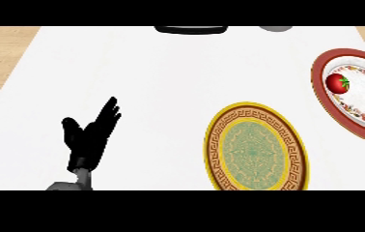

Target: Pick the tomato from the plate and place it in the plate

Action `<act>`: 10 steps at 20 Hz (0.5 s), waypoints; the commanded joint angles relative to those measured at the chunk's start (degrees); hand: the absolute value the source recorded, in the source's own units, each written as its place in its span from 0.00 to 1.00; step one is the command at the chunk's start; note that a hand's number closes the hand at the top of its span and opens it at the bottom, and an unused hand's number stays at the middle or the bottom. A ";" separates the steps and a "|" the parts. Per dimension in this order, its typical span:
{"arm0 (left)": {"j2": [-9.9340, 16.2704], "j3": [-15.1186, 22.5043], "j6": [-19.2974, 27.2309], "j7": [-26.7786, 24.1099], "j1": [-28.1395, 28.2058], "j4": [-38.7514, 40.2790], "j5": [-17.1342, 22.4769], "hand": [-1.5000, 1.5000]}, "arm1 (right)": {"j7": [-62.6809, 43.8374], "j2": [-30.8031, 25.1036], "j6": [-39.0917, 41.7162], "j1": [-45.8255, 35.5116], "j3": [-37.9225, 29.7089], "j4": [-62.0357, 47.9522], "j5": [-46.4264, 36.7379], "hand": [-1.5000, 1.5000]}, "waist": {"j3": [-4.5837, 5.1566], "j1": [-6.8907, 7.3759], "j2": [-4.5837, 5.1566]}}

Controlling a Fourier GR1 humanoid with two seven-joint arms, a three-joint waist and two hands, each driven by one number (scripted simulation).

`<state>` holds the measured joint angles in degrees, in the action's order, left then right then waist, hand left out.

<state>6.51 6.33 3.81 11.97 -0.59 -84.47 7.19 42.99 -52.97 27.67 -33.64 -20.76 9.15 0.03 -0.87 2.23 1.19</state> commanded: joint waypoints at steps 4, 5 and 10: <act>0.36 0.10 -0.43 0.85 0.58 1.93 -0.30 0.50 | 8.63 -3.40 11.66 5.93 2.38 3.43 -1.99 0.00 | 0.15 -0.91 0.10; -0.37 0.18 0.34 0.30 1.16 1.34 -0.44 0.50 | 10.11 -2.28 11.55 7.49 2.13 3.38 -1.60 0.00 | 0.16 -1.06 -0.07; 0.49 -0.49 -0.80 -0.25 3.55 1.29 0.39 0.50 | 12.59 -3.77 10.32 11.53 3.69 5.06 -2.94 0.00 | 0.15 -0.97 -0.19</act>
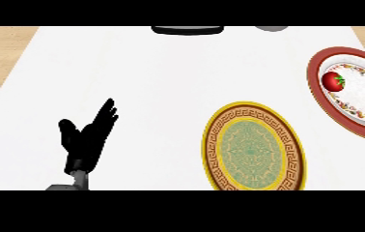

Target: Pick the tomato from the plate and place it in the plate

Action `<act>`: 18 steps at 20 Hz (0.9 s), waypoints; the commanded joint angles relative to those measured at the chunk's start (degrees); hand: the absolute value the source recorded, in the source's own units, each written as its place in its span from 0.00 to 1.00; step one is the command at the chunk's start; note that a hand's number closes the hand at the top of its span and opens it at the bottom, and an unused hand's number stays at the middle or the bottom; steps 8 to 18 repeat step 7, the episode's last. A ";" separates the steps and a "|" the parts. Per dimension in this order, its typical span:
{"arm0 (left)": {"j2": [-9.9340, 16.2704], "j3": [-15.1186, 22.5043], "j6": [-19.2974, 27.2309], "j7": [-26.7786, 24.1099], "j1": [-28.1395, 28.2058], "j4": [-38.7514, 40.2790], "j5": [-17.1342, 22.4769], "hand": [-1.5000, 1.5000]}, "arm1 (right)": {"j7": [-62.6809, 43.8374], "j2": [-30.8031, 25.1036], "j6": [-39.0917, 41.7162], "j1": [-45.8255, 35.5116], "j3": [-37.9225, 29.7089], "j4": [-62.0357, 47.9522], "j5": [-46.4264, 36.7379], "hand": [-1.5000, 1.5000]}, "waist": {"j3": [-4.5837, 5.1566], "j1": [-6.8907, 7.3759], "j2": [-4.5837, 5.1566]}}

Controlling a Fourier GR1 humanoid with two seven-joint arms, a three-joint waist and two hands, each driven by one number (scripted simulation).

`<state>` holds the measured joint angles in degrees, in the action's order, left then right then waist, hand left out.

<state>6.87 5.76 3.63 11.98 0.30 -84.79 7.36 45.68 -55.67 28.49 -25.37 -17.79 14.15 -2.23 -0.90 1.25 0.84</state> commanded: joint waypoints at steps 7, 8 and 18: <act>0.05 -0.21 -0.84 0.46 1.62 0.96 0.75 0.50 | 12.49 -2.51 9.07 7.48 1.11 1.10 -0.30 0.00 | 0.13 -0.52 -0.04; 0.05 -0.21 -0.84 0.46 1.62 0.96 0.75 0.50 | 12.49 -2.51 9.07 7.48 1.11 1.10 -0.30 0.00 | 0.13 -0.52 -0.04; 0.05 -0.21 -0.84 0.46 1.62 0.96 0.75 0.50 | 12.49 -2.51 9.07 7.48 1.11 1.10 -0.30 0.00 | 0.13 -0.52 -0.04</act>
